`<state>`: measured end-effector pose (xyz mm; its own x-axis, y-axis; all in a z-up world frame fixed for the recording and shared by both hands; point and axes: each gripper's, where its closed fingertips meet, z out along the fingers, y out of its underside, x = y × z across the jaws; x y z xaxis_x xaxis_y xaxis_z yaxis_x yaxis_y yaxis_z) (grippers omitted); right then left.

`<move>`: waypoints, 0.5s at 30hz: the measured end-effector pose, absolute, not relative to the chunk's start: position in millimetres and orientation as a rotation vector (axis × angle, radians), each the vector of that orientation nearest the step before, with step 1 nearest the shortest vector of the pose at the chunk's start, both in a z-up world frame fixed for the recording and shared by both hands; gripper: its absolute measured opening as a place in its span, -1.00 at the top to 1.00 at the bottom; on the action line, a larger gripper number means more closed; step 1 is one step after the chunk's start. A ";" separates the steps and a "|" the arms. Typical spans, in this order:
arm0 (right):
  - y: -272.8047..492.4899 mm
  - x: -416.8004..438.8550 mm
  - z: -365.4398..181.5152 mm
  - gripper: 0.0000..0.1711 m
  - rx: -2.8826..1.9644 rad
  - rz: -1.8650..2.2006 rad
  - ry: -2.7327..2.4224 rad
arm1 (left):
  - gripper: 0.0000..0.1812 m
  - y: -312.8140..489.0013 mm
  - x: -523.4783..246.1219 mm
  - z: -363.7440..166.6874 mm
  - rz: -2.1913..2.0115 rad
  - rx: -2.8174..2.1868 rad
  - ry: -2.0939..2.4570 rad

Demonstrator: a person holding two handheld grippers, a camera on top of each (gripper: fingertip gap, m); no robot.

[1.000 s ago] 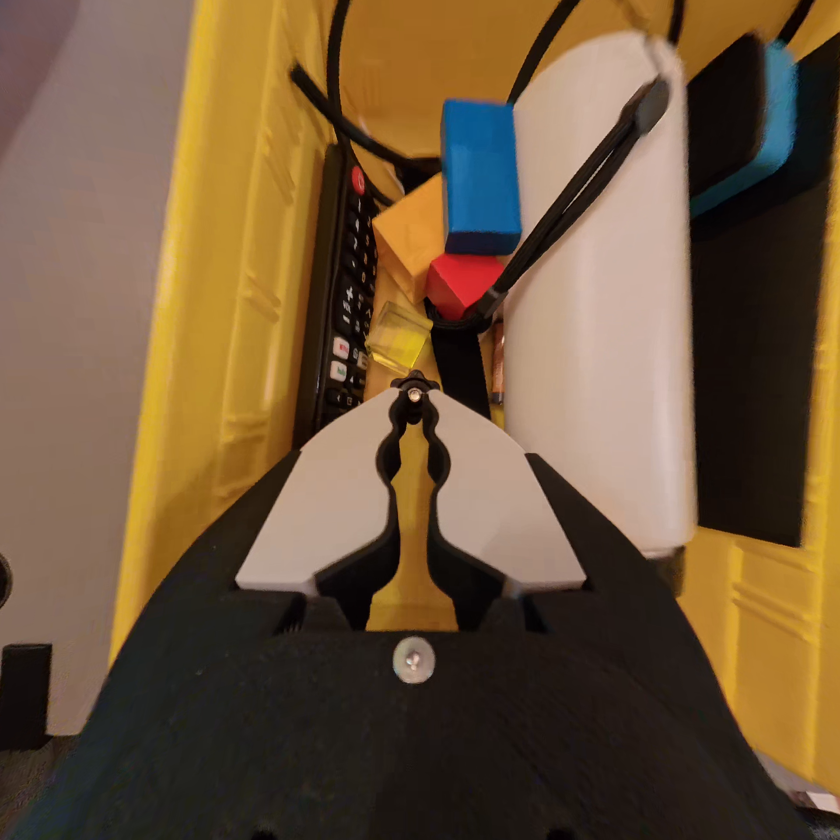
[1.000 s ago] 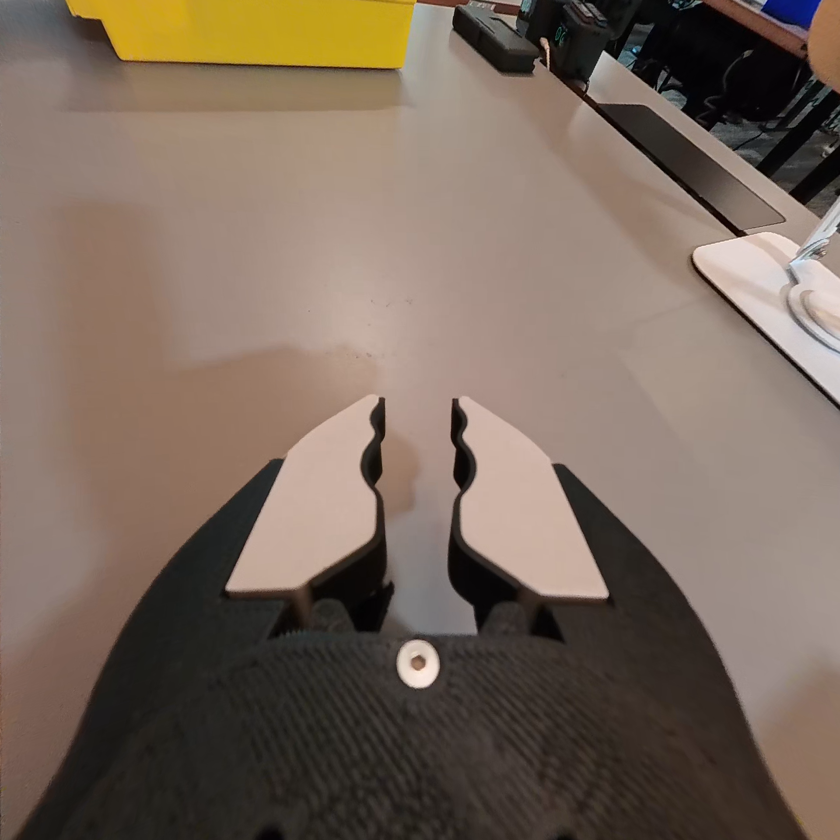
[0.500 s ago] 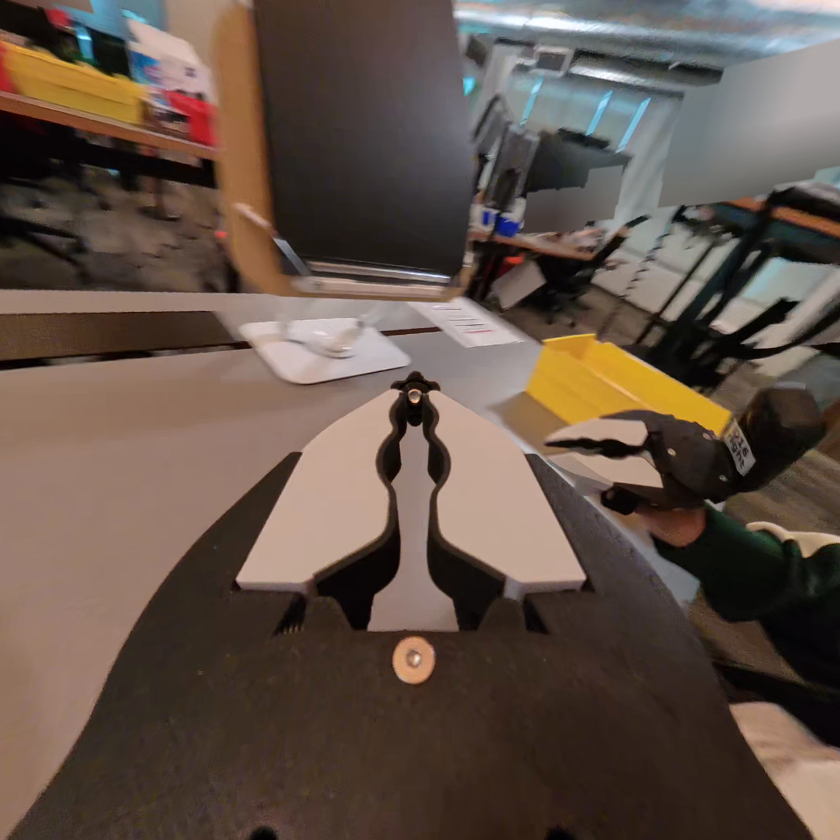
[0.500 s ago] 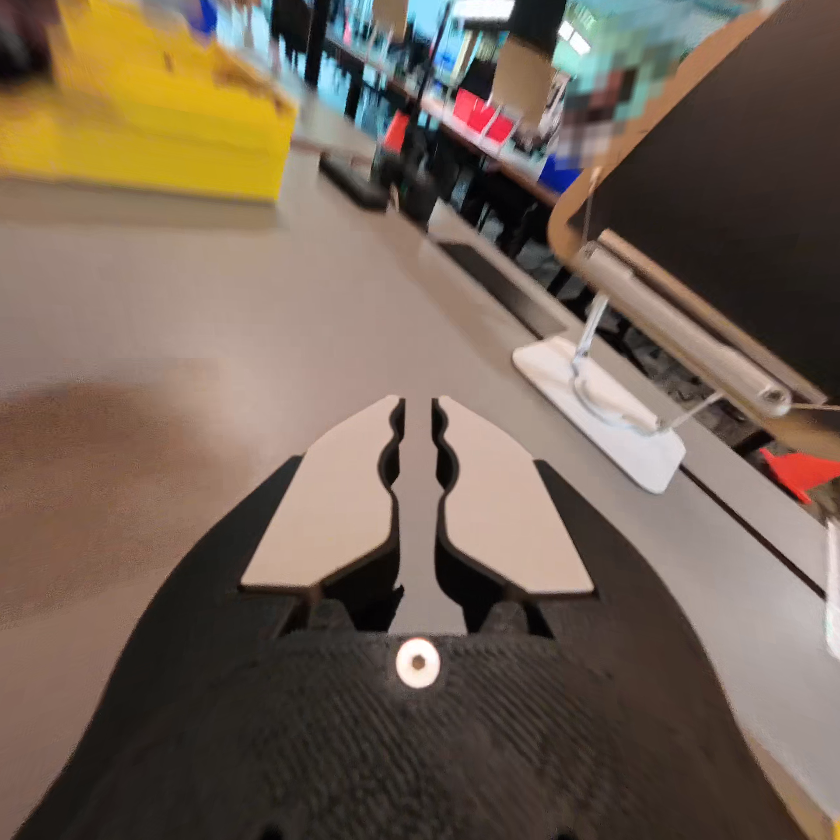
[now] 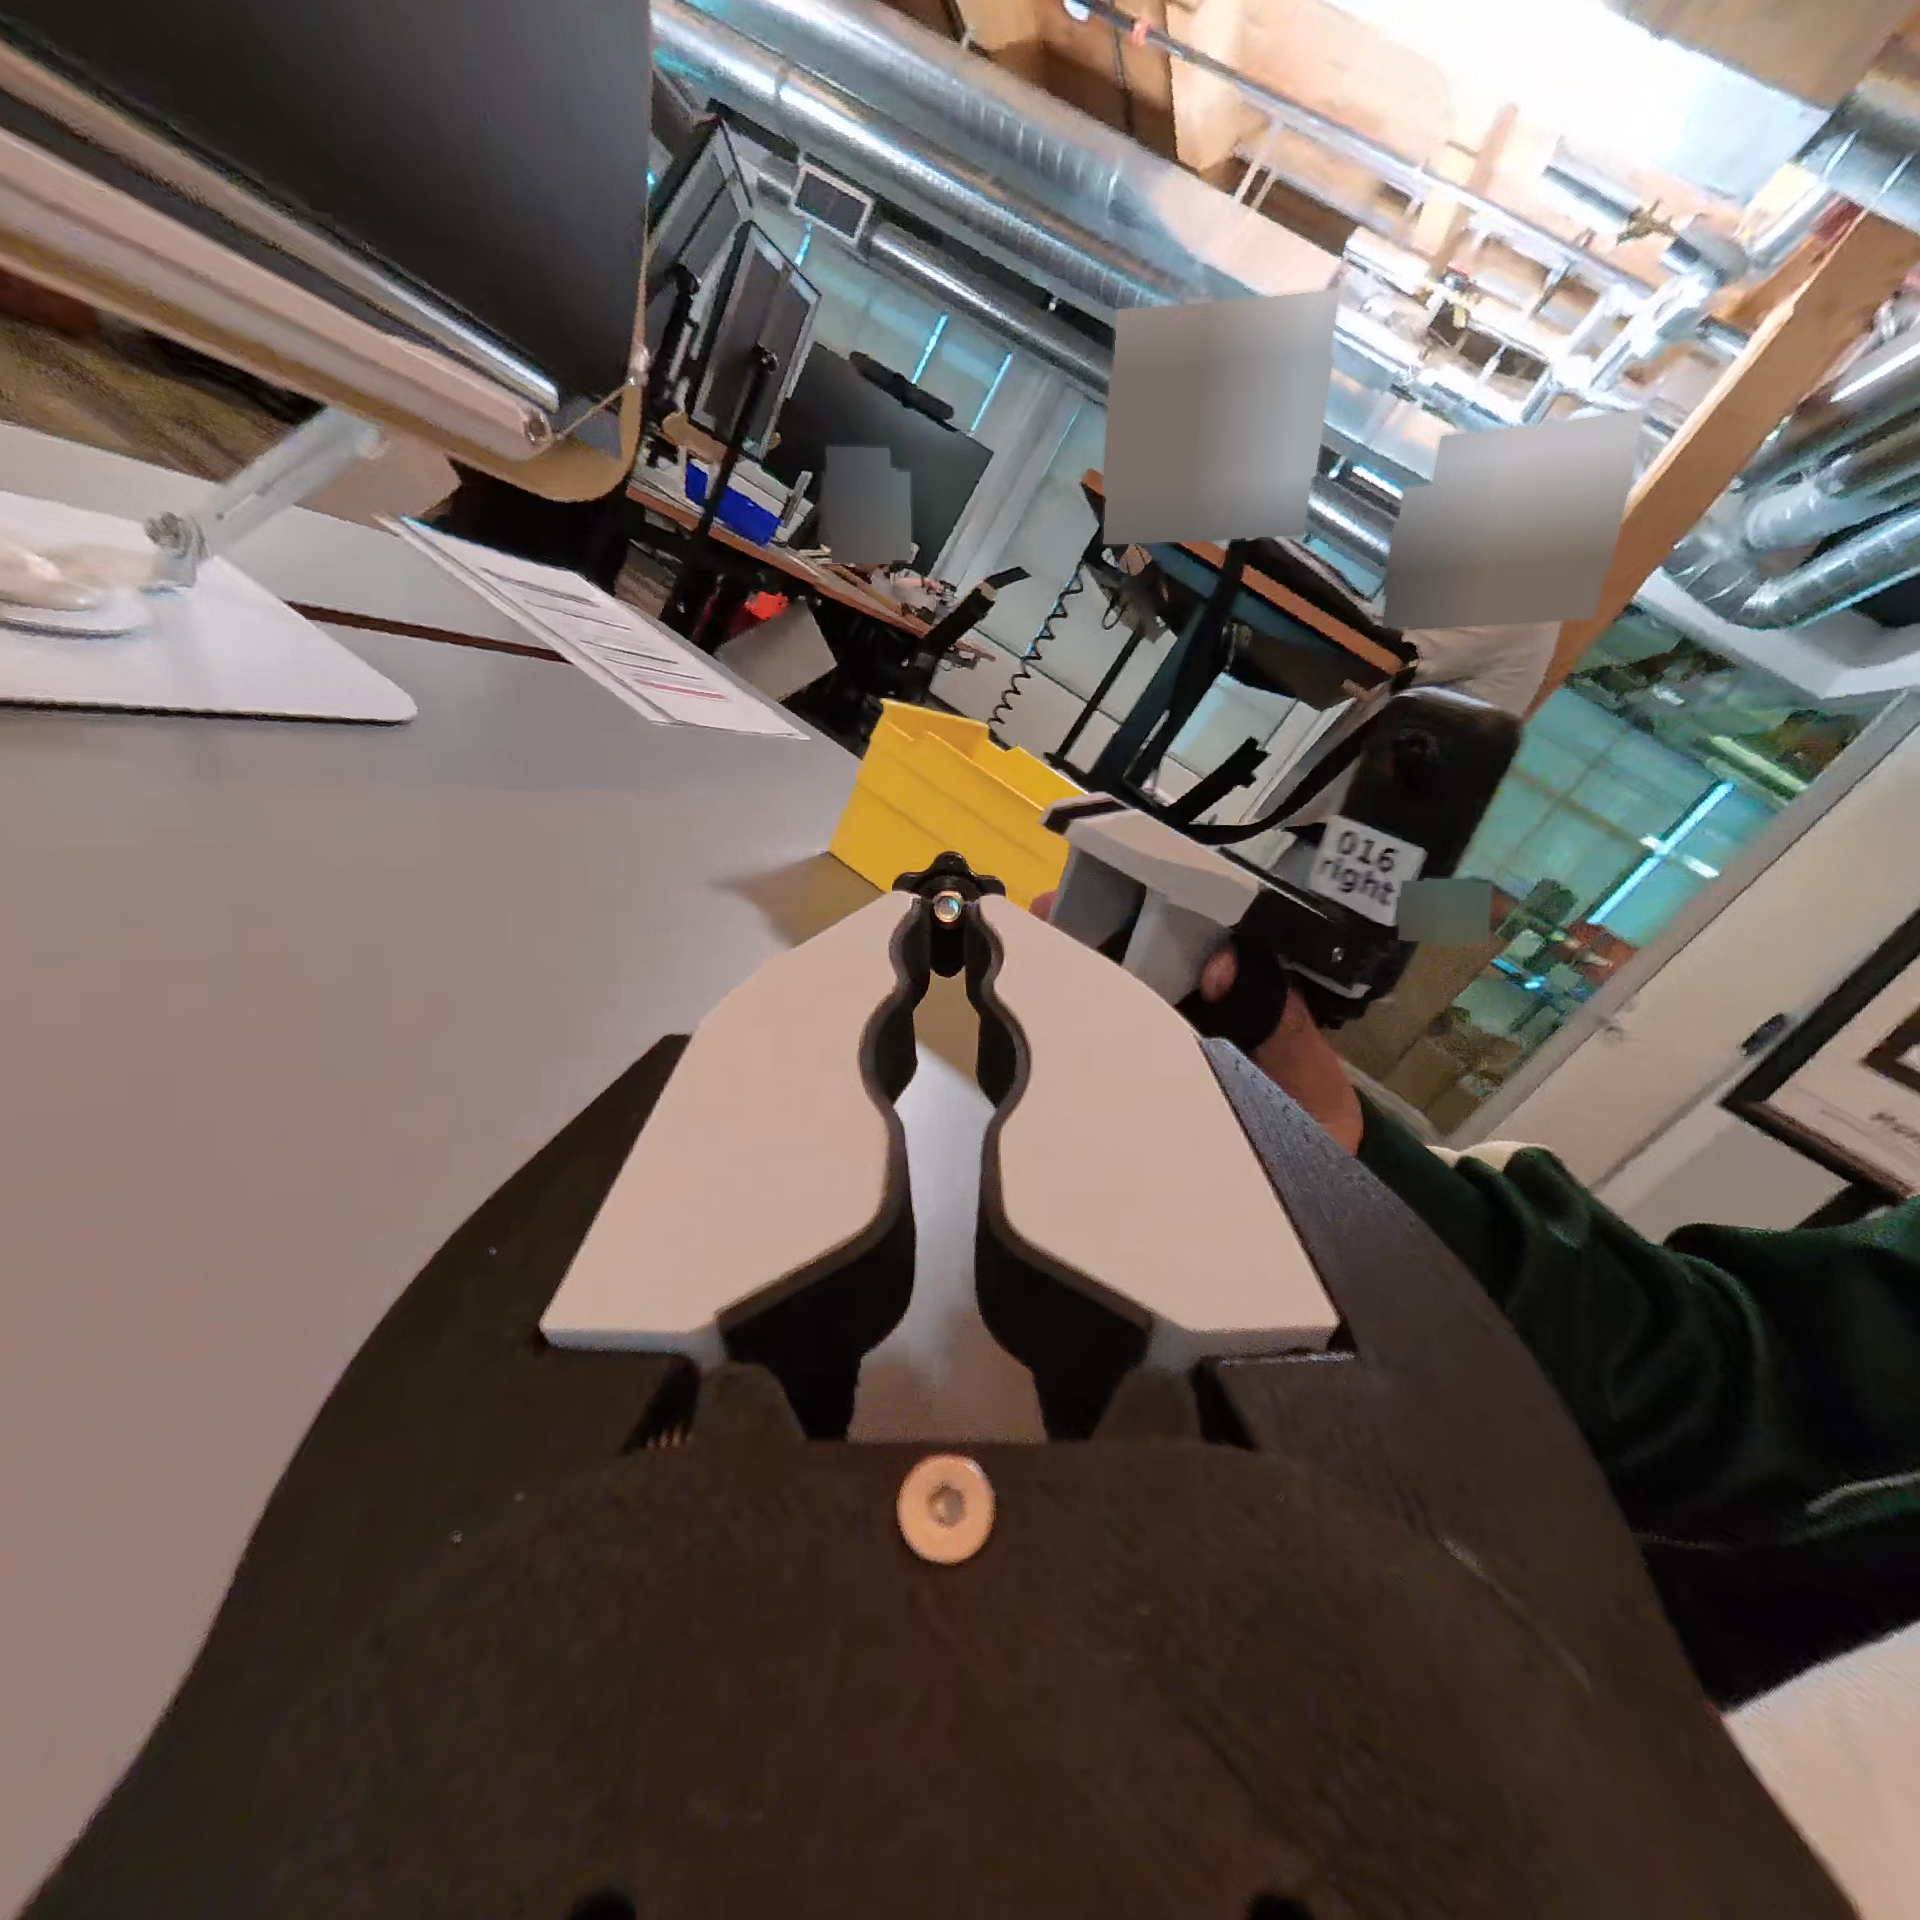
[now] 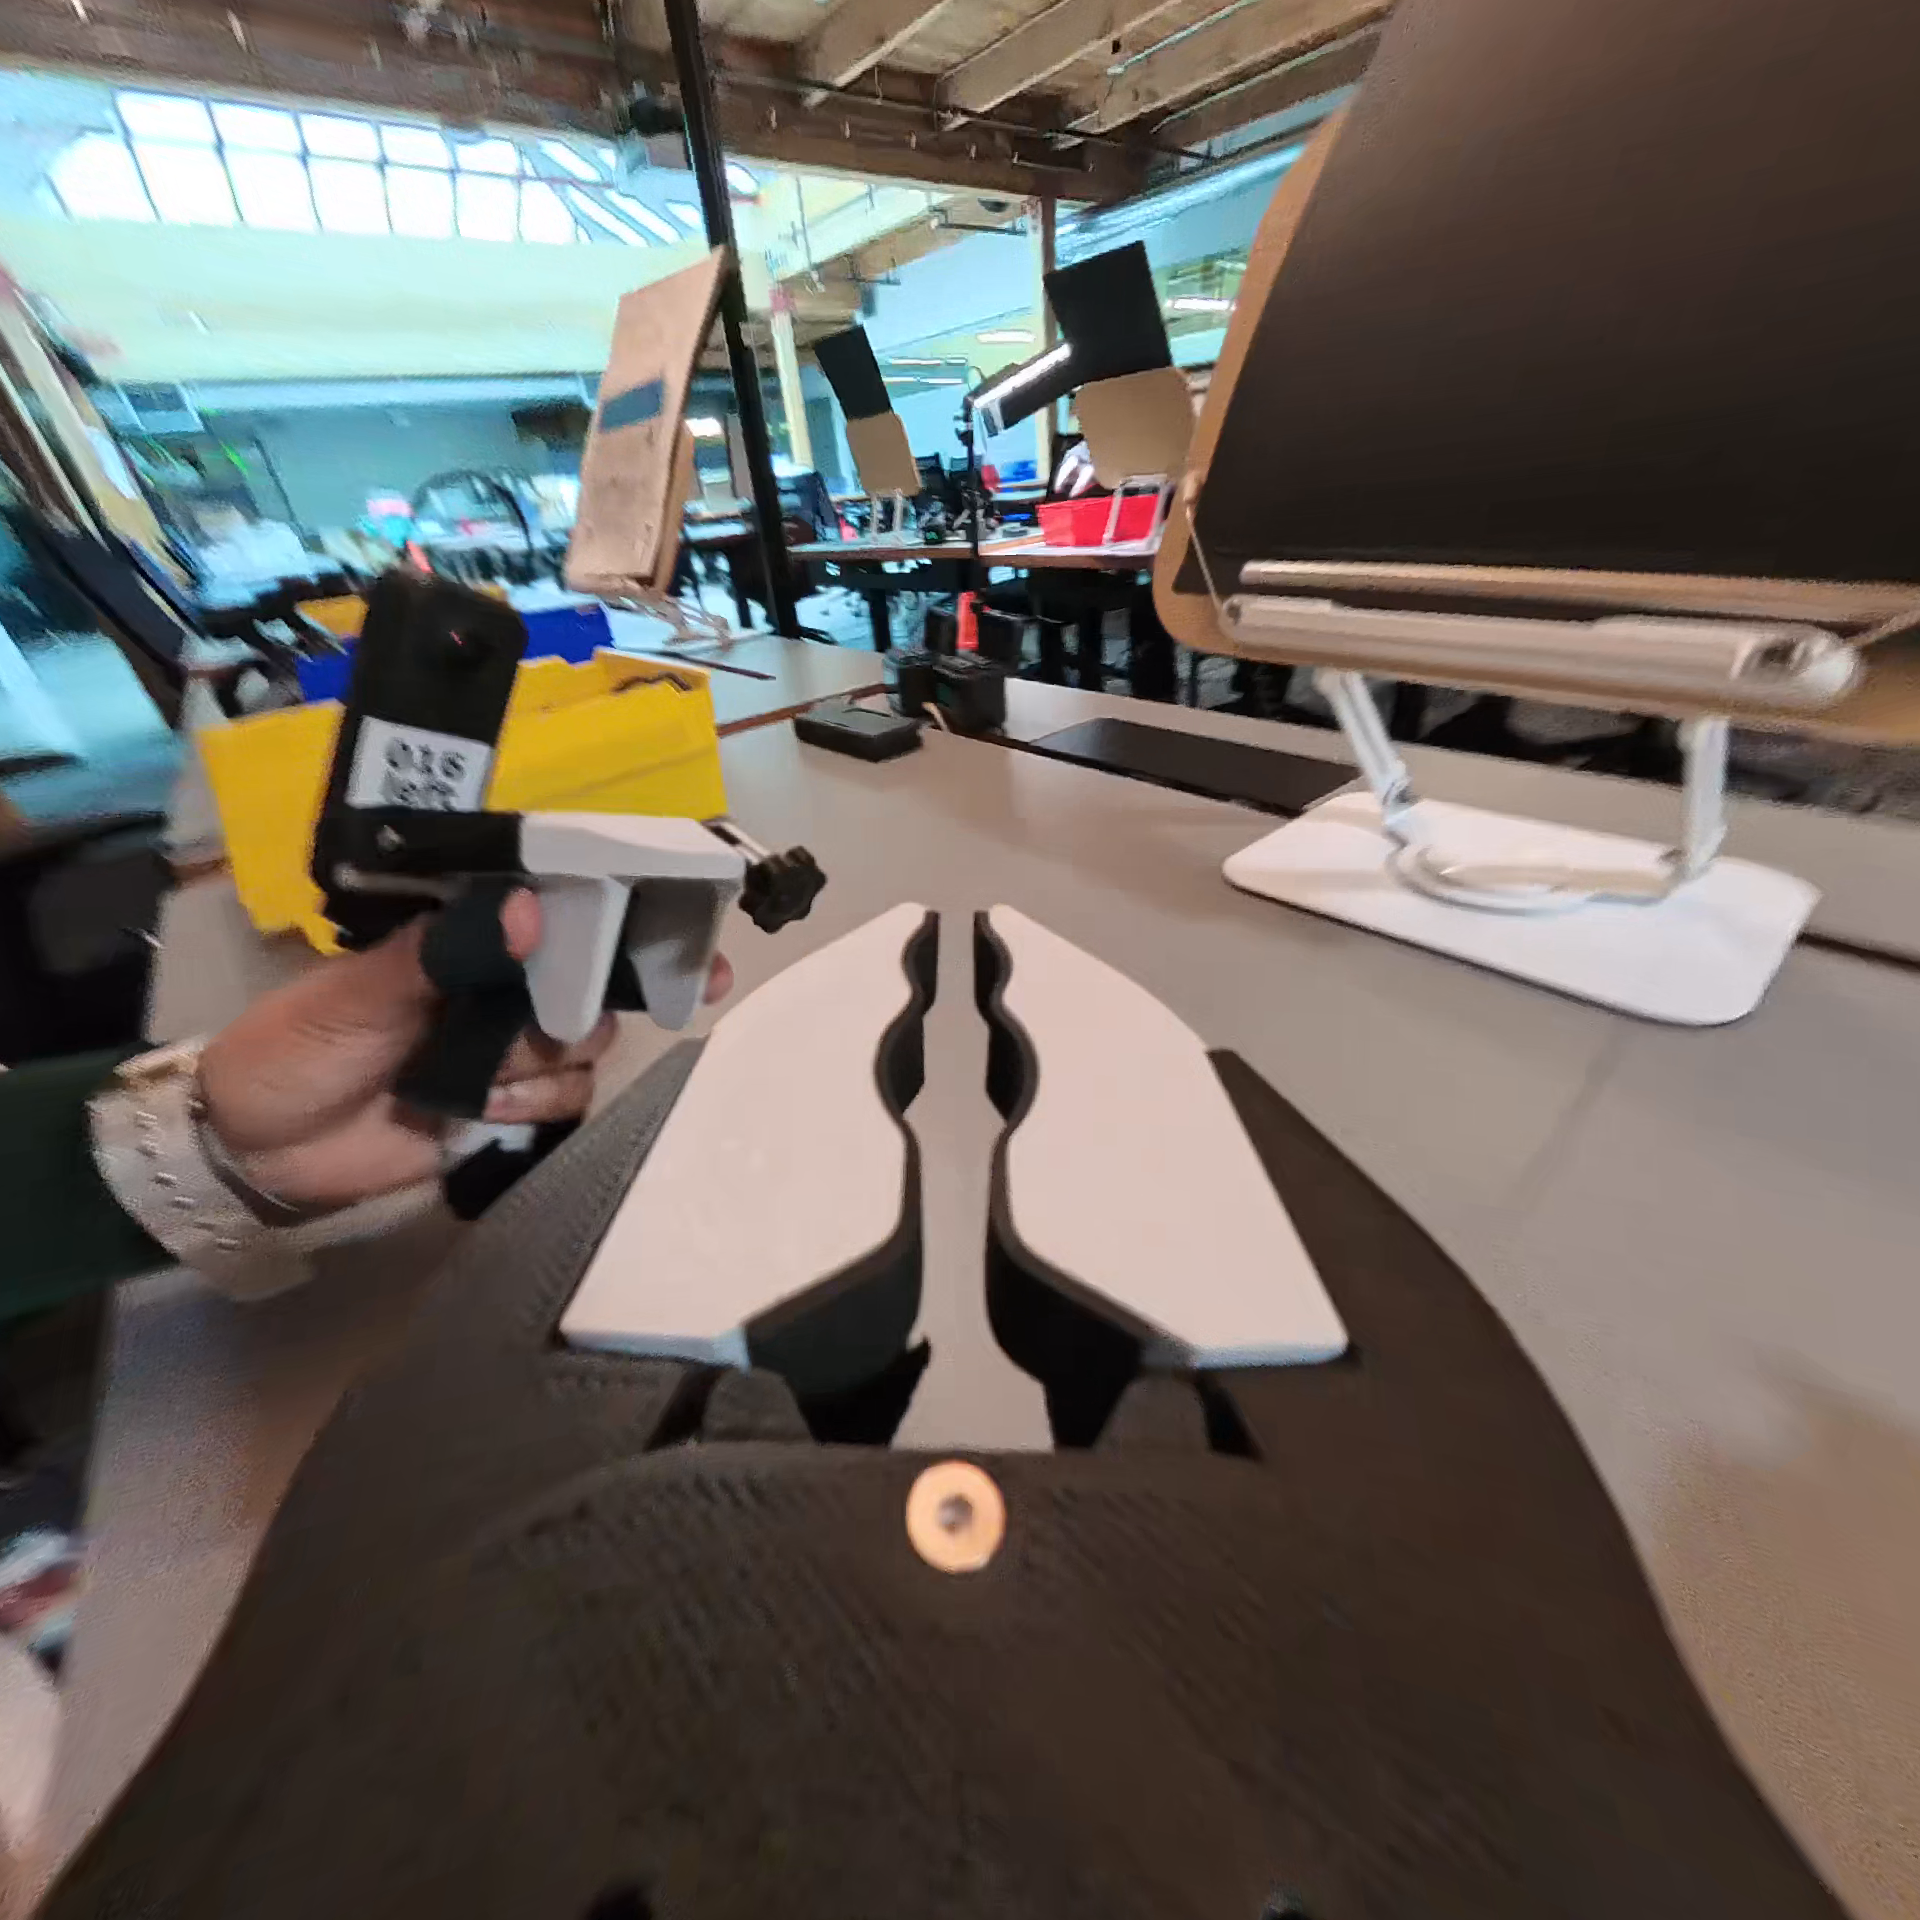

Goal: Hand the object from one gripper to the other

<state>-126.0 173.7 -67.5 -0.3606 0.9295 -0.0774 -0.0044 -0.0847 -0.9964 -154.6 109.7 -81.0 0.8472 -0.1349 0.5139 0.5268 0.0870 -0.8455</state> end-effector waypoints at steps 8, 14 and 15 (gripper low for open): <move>177.5 -114.6 -66.5 0.67 -1.089 1.710 -1.399 | 0.95 117.1 -141.9 -70.1 -0.819 -1.284 -0.312; 139.4 -113.4 -65.6 0.52 -0.919 1.732 -1.531 | 0.95 114.1 -134.6 -63.0 -0.984 -1.190 -0.330; 133.5 -112.9 -66.9 0.51 -0.890 1.708 -1.554 | 0.95 114.0 -133.5 -62.5 -1.002 -1.183 -0.330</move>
